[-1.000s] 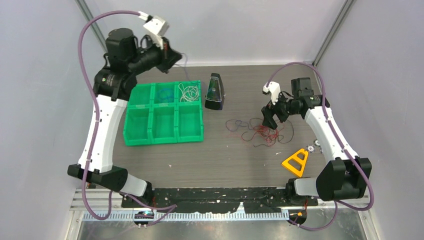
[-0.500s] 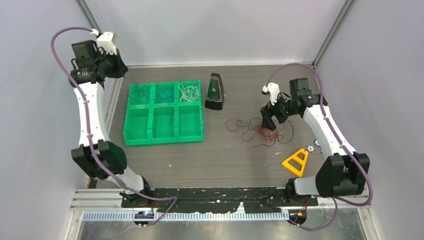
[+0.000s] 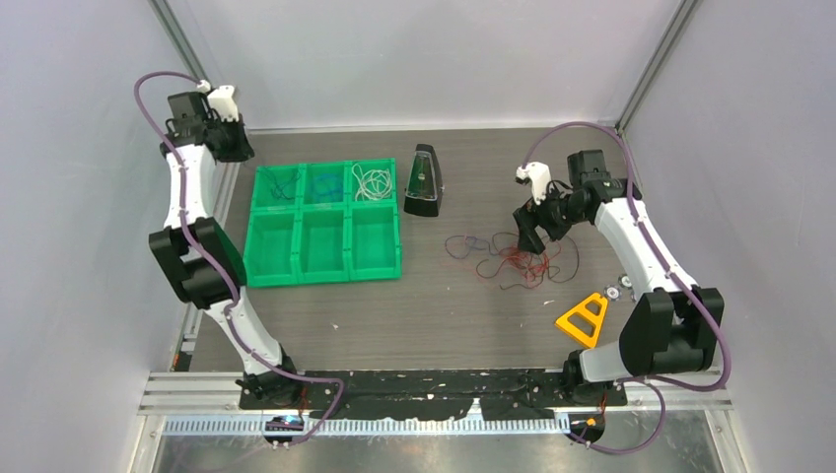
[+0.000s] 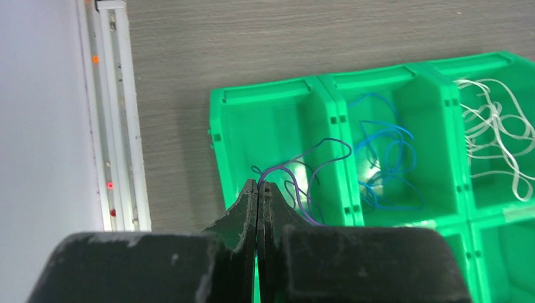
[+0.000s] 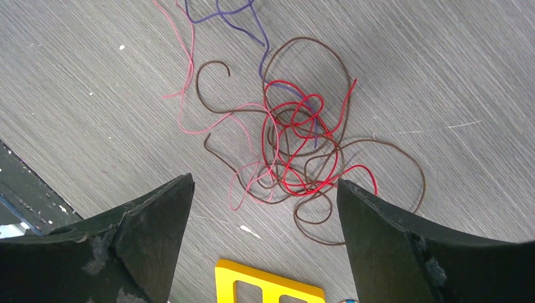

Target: Untangle the cables

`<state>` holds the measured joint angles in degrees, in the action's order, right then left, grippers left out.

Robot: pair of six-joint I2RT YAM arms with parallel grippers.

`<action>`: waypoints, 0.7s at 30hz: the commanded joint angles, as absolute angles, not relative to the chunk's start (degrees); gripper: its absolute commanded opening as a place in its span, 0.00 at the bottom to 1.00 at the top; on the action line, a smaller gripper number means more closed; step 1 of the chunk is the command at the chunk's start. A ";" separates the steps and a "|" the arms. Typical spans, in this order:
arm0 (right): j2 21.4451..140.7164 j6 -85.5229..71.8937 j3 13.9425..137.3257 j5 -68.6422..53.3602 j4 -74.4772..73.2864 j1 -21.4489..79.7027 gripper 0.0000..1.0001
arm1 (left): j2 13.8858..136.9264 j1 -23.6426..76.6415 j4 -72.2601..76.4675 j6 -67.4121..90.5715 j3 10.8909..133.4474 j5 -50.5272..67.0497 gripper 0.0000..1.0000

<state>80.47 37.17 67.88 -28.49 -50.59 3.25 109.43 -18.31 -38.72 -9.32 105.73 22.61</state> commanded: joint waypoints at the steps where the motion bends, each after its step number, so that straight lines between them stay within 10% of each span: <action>1: 81.79 36.56 70.75 -26.17 -52.56 3.18 0.89 | 113.03 -16.44 -31.27 -11.40 107.37 17.50 0.00; 11: 86.07 35.86 72.06 -24.57 -55.92 0.02 0.82 | 118.56 -9.02 -31.80 -25.71 103.43 7.13 0.00; 21: 89.66 36.37 70.01 -15.15 -56.36 -6.67 0.77 | 108.40 -9.74 -36.60 -24.31 102.99 11.26 0.75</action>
<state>87.90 36.27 69.95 -20.27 -55.79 -4.75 118.13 -8.05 -35.57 -24.03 102.65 9.26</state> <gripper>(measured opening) 0.788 0.673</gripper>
